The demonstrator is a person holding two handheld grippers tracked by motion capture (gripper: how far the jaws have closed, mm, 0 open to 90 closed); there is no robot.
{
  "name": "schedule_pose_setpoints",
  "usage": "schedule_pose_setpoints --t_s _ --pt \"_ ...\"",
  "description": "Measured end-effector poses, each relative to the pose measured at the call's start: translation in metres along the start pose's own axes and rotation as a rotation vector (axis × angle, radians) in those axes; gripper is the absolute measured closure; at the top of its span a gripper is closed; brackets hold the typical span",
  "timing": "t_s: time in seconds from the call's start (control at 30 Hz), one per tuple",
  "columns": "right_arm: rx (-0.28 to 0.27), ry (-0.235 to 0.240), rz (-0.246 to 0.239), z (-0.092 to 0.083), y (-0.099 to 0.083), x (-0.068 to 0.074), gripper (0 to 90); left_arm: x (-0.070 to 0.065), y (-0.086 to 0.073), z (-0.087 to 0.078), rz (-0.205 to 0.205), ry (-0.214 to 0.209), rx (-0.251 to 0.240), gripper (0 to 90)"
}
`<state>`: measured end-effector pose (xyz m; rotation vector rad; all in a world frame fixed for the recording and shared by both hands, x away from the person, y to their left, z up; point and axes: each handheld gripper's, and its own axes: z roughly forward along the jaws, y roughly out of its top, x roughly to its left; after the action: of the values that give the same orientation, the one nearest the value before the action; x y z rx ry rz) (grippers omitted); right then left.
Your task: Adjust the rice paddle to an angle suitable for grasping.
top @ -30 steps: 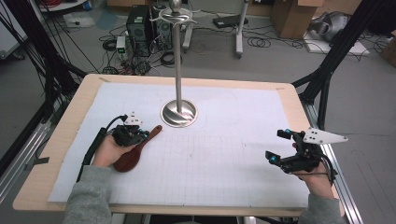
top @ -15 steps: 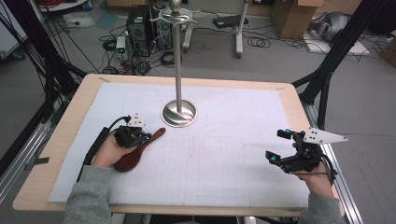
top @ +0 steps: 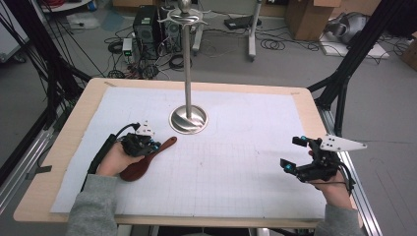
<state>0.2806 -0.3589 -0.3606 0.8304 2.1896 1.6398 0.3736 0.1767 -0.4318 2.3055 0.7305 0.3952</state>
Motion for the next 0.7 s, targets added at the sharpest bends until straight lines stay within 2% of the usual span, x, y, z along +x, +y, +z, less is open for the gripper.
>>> schedule_pose_setpoints --t_s 0.2,0.3,0.37,0.53,0.63,0.7 --pt "-0.003 -0.001 0.000 -0.0005 -0.0002 -0.0006 0.0 -0.0036 0.0018 0.0010 0.009 -0.020 0.002 89.7" --pt "0.004 -0.003 0.002 -0.0003 -0.0004 -0.0004 0.0 -0.0037 0.0017 -0.0005 0.022 -0.045 0.010 89.7" --pt "0.003 -0.002 -0.002 0.0000 -0.0005 -0.0007 0.0 -0.0050 0.0014 -0.0005 0.014 -0.048 0.005 89.7" --pt "0.009 -0.002 -0.002 0.0005 -0.0006 -0.0004 0.0 -0.0058 0.0014 -0.0019 0.046 -0.072 0.017 89.7" --pt "0.009 -0.002 -0.001 0.0009 -0.0007 -0.0001 0.0 -0.0062 0.0013 -0.0014 0.043 -0.082 0.012 89.7" --pt "0.011 -0.002 -0.003 0.0012 -0.0008 -0.0002 0.0 -0.0056 0.0006 -0.0018 0.028 -0.106 0.007 89.7"
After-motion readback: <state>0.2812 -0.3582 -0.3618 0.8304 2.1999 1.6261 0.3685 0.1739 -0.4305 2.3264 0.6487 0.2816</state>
